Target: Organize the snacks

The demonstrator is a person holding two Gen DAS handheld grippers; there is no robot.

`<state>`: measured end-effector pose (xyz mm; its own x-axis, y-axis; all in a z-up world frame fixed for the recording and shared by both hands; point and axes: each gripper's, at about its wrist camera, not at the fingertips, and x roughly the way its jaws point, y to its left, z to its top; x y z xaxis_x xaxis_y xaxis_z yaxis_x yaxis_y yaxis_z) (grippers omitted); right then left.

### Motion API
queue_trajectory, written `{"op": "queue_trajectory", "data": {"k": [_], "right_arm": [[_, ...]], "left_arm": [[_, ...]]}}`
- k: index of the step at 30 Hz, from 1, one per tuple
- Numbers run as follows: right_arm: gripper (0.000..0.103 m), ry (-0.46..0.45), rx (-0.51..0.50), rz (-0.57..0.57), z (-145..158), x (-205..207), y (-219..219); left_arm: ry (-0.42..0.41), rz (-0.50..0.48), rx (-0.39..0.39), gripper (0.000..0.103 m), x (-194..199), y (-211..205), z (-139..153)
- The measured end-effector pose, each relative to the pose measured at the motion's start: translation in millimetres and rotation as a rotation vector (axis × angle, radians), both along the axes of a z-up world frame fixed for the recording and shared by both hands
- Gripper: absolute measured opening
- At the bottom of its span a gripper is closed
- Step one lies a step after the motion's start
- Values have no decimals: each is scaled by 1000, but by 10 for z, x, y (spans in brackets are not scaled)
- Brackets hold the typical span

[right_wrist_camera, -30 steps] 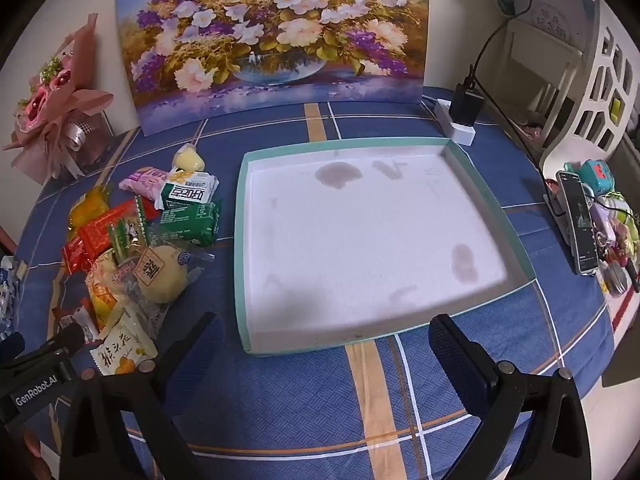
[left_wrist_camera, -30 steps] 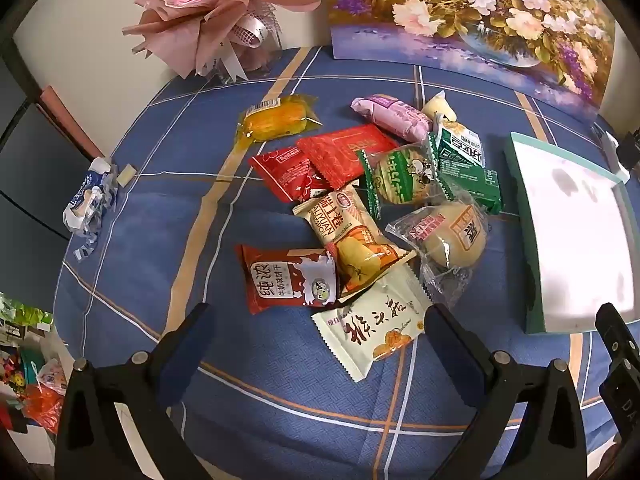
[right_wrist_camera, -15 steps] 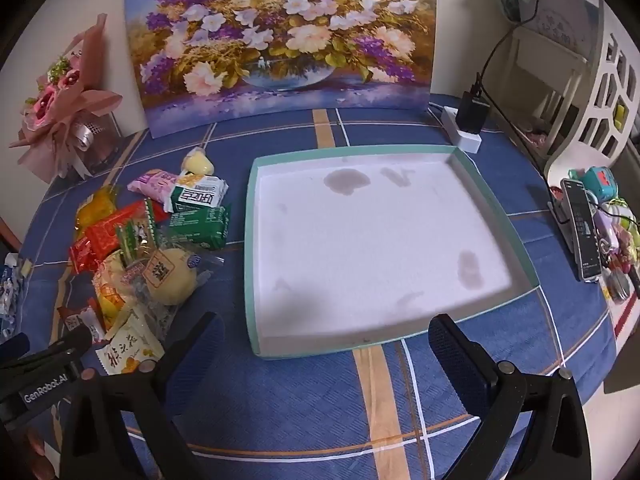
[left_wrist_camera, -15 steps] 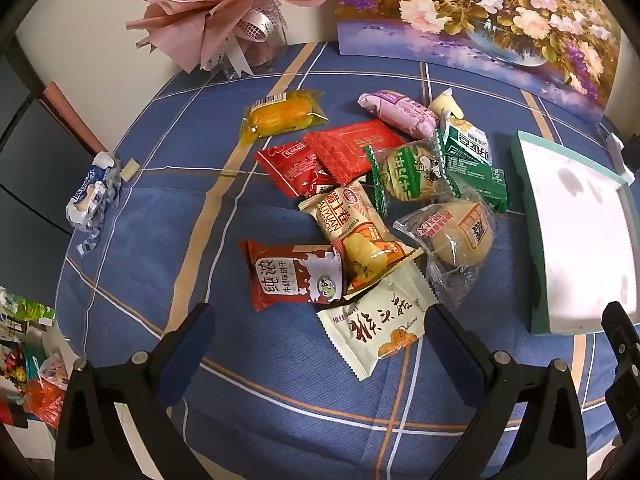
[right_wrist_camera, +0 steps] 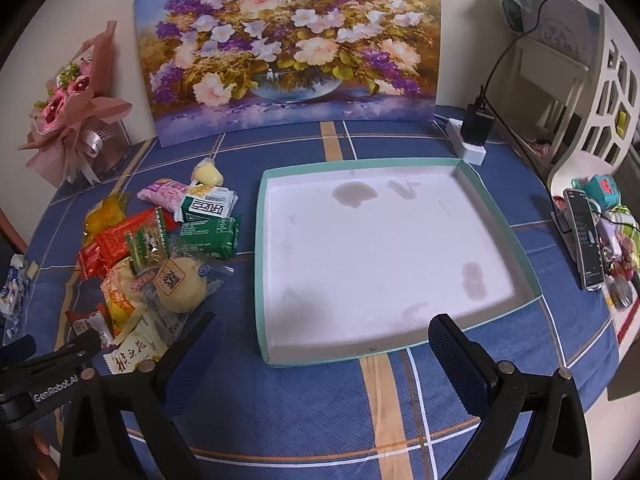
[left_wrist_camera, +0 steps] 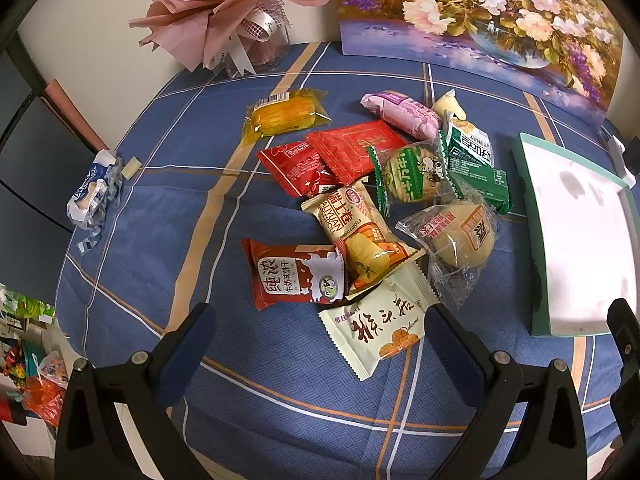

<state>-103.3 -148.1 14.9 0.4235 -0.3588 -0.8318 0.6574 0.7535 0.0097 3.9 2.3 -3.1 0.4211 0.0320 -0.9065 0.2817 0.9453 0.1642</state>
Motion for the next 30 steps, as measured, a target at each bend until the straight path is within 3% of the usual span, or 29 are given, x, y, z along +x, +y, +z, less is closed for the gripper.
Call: {"op": "queue_trajectory", "data": {"k": [30], "right_arm": [[103, 3, -12, 54, -5, 53, 77]], "left_arm": [[2, 4, -1, 103, -1, 34, 1]]}}
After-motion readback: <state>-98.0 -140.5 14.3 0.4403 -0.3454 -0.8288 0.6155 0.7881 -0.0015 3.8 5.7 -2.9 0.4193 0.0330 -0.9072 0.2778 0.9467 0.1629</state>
